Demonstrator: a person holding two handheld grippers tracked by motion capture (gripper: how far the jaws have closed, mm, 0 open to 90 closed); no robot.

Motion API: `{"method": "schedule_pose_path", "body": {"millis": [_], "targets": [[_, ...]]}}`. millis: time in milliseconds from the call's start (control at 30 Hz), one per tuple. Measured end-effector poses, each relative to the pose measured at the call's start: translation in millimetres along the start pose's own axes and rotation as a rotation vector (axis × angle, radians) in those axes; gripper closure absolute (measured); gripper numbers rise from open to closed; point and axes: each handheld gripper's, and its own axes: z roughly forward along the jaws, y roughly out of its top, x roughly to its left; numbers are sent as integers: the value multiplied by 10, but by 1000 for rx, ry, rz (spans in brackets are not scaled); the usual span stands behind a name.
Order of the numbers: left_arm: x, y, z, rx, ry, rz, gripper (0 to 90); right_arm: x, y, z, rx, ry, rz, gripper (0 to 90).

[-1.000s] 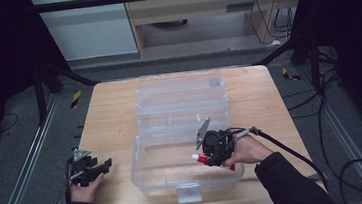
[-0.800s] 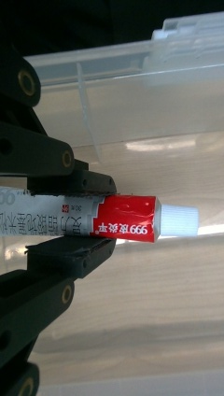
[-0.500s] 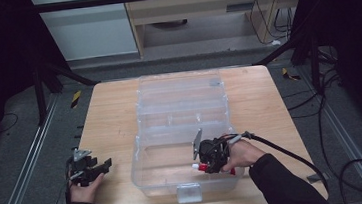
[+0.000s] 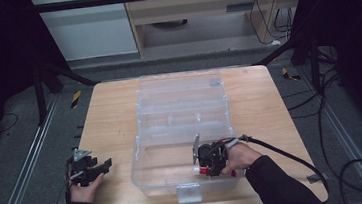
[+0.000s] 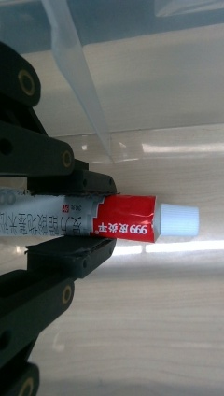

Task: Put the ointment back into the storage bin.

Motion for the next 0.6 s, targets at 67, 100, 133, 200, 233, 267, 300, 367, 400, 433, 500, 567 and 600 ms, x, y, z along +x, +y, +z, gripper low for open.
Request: {"method": "schedule_pose_path", "body": {"millis": [67, 100, 133, 200, 233, 267, 300, 367, 400, 433, 500, 567, 600], "targets": [[-2, 0, 1, 0, -2, -1, 388, 3, 7, 18, 13, 5, 3, 696], [-3, 0, 1, 0, -1, -1, 388, 4, 10, 19, 16, 1, 5, 696], [-2, 0, 1, 0, -1, 0, 388, 1, 9, 22, 15, -4, 6, 695], [-5, -1, 1, 0, -3, -1, 388, -3, 10, 27, 19, -5, 8, 695], [-5, -1, 1, 0, -3, 0, 388, -3, 10, 27, 19, -5, 8, 695], [-5, -1, 0, 1, -3, -1, 388, 0, 11, 31, 27, -4, 8, 694], [-6, -1, 1, 1, -4, -2, 388, -1, 14, 33, 33, -2, 2, 692], [-6, -1, 1, 1, -4, -1, 388, -2, 11, 43, 34, 9, -5, 689], [-6, -1, 1, 1, -4, -1, 388, 12, 15, 41, 39, 12, 9, 688], [-7, -2, 2, 2, -4, -2, 388, 11, 15, 44, 42, 12, 10, 686], [-7, -1, 2, 1, -4, -2, 388, 11, 15, 45, 47, 13, 14, 686], [-7, -1, 3, 1, -4, -1, 388, 2, 4, 54, 47, 10, 3, 691], [-7, -1, 3, 1, -4, -1, 388, 3, 4, 52, 49, 9, 3, 691]]}}
